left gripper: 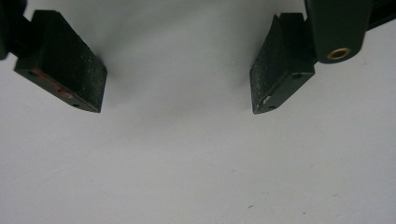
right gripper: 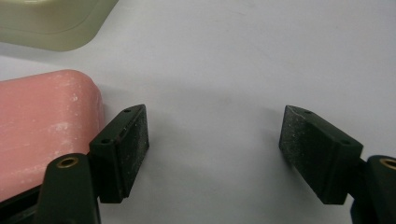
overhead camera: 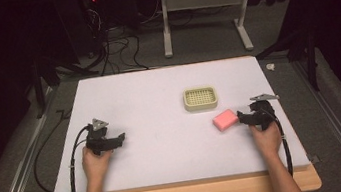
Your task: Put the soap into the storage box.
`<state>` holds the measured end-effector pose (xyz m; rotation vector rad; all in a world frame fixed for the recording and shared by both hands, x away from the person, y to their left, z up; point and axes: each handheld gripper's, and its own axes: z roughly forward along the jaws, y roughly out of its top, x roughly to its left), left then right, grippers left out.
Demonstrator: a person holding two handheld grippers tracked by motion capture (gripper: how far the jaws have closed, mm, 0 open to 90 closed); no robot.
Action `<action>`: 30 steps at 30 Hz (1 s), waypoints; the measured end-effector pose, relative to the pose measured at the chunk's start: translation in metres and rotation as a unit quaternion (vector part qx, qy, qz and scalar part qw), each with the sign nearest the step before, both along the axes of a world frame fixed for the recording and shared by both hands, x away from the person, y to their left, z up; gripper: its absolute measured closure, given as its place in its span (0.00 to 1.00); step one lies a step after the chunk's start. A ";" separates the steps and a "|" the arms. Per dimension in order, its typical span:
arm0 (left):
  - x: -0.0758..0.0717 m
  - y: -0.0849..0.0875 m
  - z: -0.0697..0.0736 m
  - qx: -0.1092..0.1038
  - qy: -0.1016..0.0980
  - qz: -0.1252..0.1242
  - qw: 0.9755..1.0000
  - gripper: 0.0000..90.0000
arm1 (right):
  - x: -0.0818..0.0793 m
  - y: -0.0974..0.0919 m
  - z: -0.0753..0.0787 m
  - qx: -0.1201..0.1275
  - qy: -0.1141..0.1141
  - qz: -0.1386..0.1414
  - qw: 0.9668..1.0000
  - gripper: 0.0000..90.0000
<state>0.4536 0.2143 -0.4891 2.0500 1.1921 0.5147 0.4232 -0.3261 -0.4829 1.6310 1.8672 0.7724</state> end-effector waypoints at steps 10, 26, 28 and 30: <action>0.000 0.000 0.000 0.000 0.001 -0.001 1.000 0.21 | 0.000 0.000 0.000 0.000 0.001 0.000 1.000 0.28; 0.000 0.000 0.000 -0.001 0.000 0.001 1.000 0.21 | 0.002 -0.001 0.001 0.009 0.009 0.009 1.000 0.22; 0.000 0.000 0.000 -0.001 0.000 0.001 1.000 0.21 | 0.002 -0.001 0.001 0.008 0.010 0.010 1.000 0.22; 0.000 0.000 0.000 -0.001 0.000 0.001 1.000 0.21 | 0.002 -0.001 0.001 0.015 0.012 0.007 1.000 0.20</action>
